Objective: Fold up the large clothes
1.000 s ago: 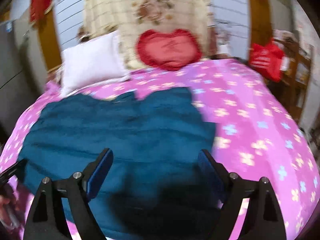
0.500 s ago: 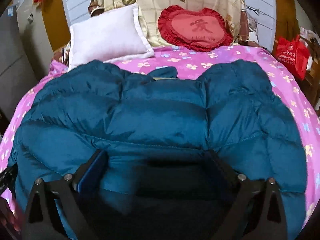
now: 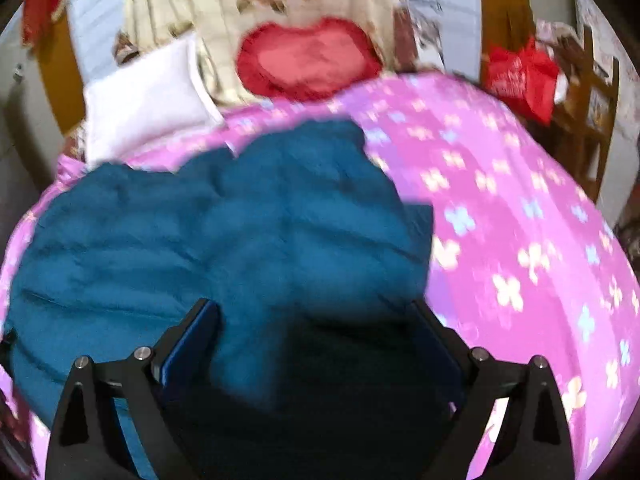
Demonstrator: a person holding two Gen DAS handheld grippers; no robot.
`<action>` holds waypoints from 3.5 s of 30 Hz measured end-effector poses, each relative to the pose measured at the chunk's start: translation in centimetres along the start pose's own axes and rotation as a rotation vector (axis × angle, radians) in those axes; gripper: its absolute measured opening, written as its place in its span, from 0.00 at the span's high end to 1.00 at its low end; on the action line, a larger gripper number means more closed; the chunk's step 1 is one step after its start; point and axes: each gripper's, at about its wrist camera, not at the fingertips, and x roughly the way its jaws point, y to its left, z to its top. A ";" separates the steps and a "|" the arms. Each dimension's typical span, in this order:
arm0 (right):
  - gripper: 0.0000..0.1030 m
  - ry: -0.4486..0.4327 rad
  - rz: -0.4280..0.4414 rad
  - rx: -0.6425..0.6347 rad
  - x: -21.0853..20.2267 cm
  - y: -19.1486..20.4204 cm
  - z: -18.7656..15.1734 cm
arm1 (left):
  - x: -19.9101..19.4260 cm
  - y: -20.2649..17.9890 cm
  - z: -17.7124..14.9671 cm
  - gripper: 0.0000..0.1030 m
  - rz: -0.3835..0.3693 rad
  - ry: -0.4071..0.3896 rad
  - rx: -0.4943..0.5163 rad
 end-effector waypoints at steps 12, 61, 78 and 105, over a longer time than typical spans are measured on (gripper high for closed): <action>0.03 -0.035 0.083 0.090 -1.7 -2.2 -0.6 | 0.0 2.7 1.6 0.43 -0.208 0.049 -0.189; 0.73 0.077 0.490 0.018 -10.7 -2.3 -2.1 | -12.4 1.9 -0.7 0.99 -0.353 0.184 0.079; 0.24 0.116 0.143 -0.037 -11.4 -2.9 -11.3 | -15.0 3.1 -7.3 0.61 -0.076 0.124 0.027; 0.12 -0.067 0.286 -0.115 -23.5 6.7 -16.0 | -23.6 -5.9 -11.3 0.61 -0.060 -0.095 0.194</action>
